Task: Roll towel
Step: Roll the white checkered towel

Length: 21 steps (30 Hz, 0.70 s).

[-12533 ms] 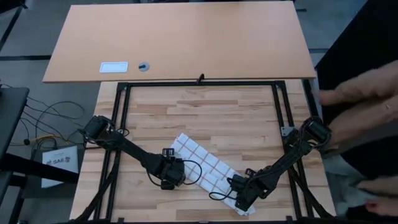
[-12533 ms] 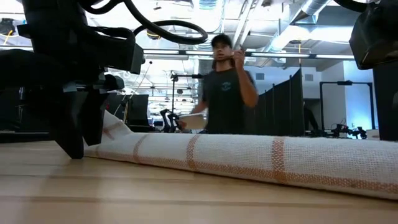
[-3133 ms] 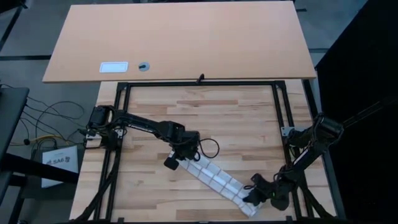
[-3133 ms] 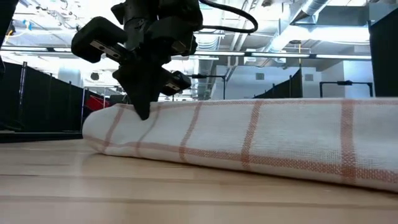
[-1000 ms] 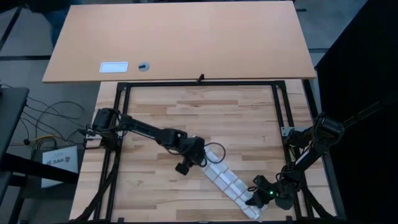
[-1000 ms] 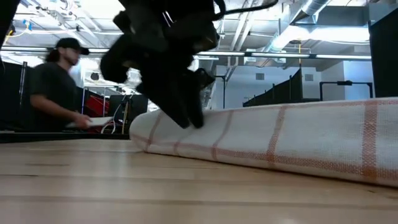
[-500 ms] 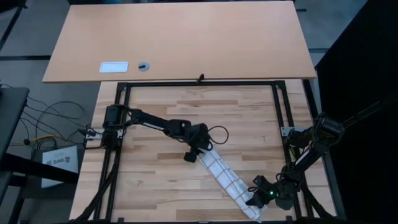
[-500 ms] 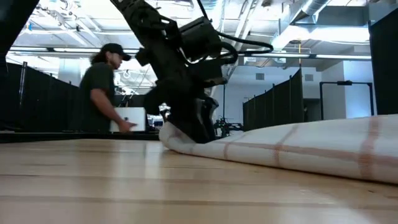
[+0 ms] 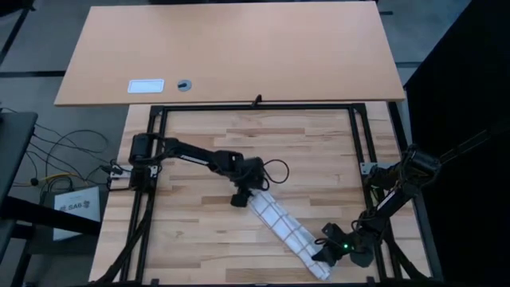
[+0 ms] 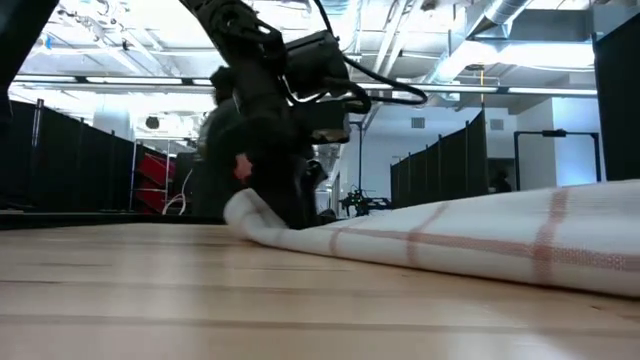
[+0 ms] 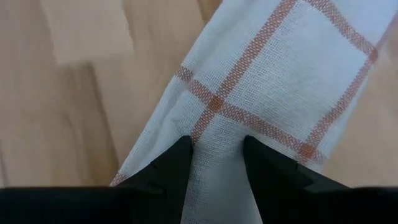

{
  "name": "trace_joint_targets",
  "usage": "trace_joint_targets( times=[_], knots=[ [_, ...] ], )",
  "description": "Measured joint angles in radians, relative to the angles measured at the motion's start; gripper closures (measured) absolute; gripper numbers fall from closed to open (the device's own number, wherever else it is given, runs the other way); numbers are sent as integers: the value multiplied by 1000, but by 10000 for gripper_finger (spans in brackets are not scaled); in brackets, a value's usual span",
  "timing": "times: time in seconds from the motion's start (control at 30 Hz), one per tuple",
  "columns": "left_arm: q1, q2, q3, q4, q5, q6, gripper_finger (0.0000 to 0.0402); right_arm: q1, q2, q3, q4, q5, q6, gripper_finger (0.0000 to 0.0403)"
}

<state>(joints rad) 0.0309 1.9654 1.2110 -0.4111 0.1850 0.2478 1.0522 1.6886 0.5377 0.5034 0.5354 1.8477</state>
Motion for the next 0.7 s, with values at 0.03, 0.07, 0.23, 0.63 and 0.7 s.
trace_joint_targets(
  times=[0.03, 0.07, 0.23, 0.63, 0.7],
  knots=[
    [-7, -3, 0, -28, -3, -14, 263, -3, 0, 0, 0, -2, -11, 403],
    [-16, -5, 0, -53, -4, -31, 263, -7, 0, 0, 0, -5, -21, 403],
    [-78, -9, -26, -76, -26, -130, 263, -52, 0, 1, -24, -75, -79, 403],
    [-101, -52, -52, -81, -38, -148, 263, -104, -188, 2, -140, -200, -157, 316],
    [-96, -61, -53, -91, -38, -140, 263, -85, -285, 6, -235, -180, -160, 291]
  ],
)
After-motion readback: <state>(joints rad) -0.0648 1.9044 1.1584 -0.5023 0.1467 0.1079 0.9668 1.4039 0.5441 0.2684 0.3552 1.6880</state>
